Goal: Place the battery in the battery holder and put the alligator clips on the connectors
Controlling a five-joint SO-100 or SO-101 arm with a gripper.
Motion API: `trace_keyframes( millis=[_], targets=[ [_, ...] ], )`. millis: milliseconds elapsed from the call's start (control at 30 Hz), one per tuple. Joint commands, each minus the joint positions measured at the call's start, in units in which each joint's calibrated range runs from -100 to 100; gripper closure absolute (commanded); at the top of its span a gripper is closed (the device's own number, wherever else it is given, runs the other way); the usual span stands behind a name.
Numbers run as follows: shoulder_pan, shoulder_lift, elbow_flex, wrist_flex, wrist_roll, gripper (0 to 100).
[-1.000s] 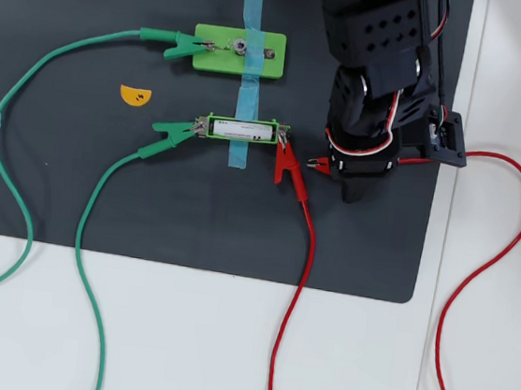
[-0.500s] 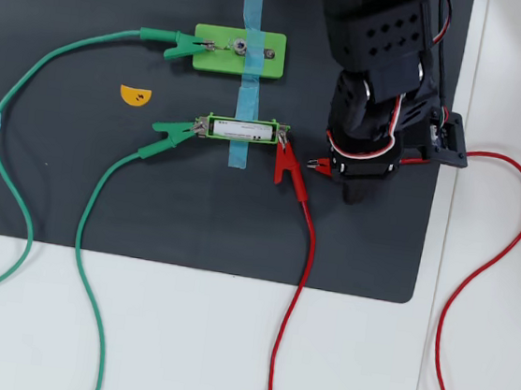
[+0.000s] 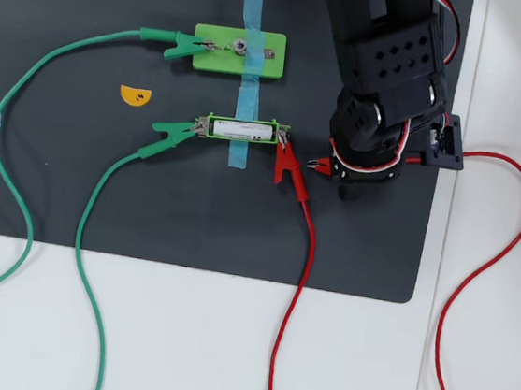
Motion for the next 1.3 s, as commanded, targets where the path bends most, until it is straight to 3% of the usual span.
trace_keyframes(
  millis=[0,767,1067,1267],
  targets=[
    [0.7,0.1,-1.6,0.3,-0.2,83],
    [0.8,7.3,-11.0,9.9,-0.2,83],
    [0.8,7.3,-11.2,9.9,-0.2,99],
    [0.7,7.3,-11.2,9.9,-0.2,99]
  ],
)
